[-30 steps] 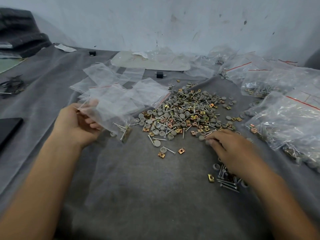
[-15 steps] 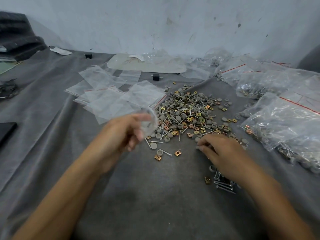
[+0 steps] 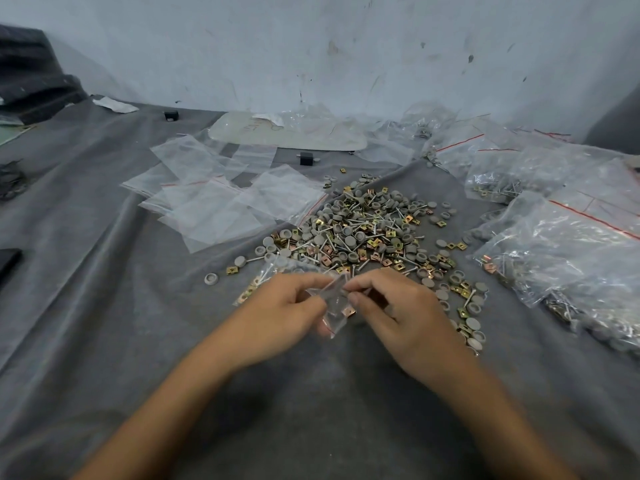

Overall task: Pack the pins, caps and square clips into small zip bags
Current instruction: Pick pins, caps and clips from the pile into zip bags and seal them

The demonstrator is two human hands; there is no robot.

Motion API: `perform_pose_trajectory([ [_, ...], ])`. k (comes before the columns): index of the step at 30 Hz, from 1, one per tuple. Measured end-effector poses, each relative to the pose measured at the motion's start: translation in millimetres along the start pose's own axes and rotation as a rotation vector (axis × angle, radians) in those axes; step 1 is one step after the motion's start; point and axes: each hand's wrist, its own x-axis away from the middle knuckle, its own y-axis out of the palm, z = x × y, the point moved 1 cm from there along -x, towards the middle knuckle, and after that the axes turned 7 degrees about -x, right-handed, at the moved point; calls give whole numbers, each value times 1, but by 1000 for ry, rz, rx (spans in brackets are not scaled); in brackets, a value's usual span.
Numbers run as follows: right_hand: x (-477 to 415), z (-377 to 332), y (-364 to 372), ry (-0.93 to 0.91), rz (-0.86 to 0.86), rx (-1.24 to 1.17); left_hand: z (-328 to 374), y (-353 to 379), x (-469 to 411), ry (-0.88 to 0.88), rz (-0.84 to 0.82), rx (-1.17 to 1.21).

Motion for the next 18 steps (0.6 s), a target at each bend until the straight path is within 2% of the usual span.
perform_pose_trajectory([
  [7,3,-2,14,-110,42,126,-2,0,-2,-85,37,62],
  [11,4,-5,21,-166,97,69,-1,-1,-2,-79,57,74],
  [18,4,-9,24,-132,39,-5,1,-7,-1,-63,106,126],
])
